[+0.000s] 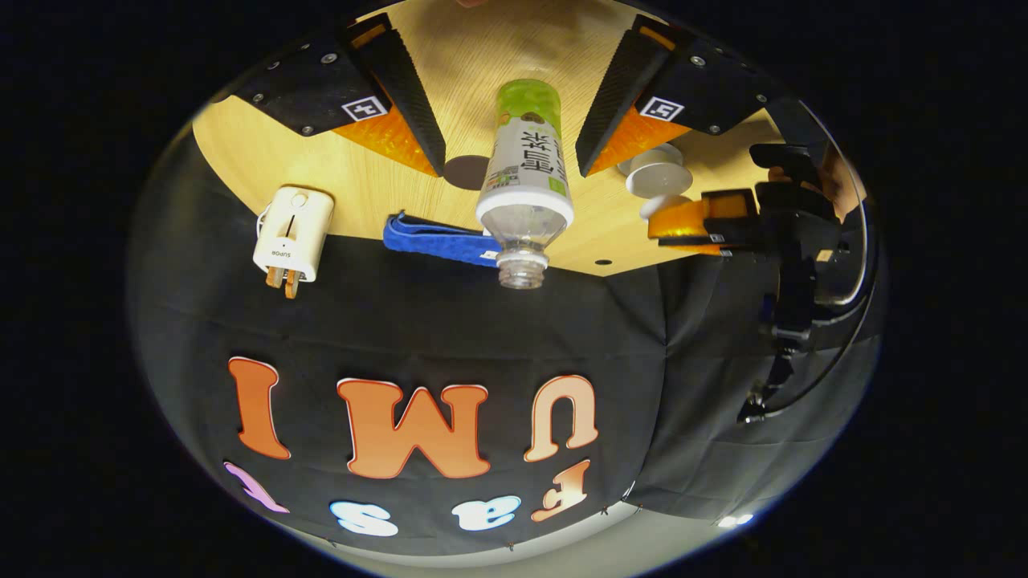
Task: Open the teacup lid with one hand, grasp the water bottle and pour water into the teacup with the other hand; after pouring, place the water bottle on the coaster and then close the teacup lid.
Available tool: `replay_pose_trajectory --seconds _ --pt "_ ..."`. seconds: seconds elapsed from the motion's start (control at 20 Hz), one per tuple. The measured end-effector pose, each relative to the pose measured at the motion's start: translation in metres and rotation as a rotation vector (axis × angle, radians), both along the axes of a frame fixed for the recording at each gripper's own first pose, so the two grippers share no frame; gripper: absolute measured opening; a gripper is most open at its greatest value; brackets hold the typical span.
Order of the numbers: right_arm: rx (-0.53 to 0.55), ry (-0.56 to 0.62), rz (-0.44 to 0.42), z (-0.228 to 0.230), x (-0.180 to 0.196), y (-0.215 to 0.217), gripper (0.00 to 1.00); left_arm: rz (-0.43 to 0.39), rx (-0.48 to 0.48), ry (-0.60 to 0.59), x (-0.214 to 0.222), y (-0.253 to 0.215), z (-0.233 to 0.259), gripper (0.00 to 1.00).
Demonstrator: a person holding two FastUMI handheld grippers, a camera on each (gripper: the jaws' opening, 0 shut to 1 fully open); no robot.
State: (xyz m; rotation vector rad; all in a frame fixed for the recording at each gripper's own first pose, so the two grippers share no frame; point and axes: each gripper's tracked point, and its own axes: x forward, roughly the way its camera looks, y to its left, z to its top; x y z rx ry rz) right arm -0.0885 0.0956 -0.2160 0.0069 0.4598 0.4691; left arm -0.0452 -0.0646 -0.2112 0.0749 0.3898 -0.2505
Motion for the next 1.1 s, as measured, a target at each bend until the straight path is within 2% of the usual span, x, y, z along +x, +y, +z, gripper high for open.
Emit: replay_pose_trajectory --seconds 0.2,0.35,0.55,0.6,0.7,0.75,0.95,1.1 --pt "-0.007 0.044 0.014 -0.021 0.0 0.012 0.98 0.039 -0.024 -0.016 0.003 0.019 0.007 0.28" --pt "-0.013 0.092 0.016 -0.04 0.003 0.019 0.97 0.077 -0.026 -0.024 0.005 0.037 0.007 0.3" --pt "-0.001 0.15 -0.031 -0.063 0.007 0.024 0.84 0.112 -0.029 -0.018 0.005 0.057 0.001 0.3" --pt "0.008 0.176 -0.035 -0.068 0.008 0.026 0.78 0.118 -0.027 -0.014 0.005 0.061 -0.002 0.3" --pt "0.012 0.173 -0.051 -0.065 0.01 0.028 0.69 0.125 -0.031 -0.01 0.005 0.066 -0.006 0.28" --pt "0.012 0.174 -0.046 -0.064 0.01 0.03 0.67 0.13 -0.034 -0.009 0.005 0.07 -0.006 0.3" --pt "-0.021 0.132 -0.024 -0.05 0.014 0.034 0.65 0.146 -0.043 -0.011 0.006 0.08 -0.008 0.3" --pt "-0.117 0.078 -0.025 -0.044 0.026 0.028 0.65 0.157 -0.034 -0.018 0.006 0.089 -0.006 0.3"
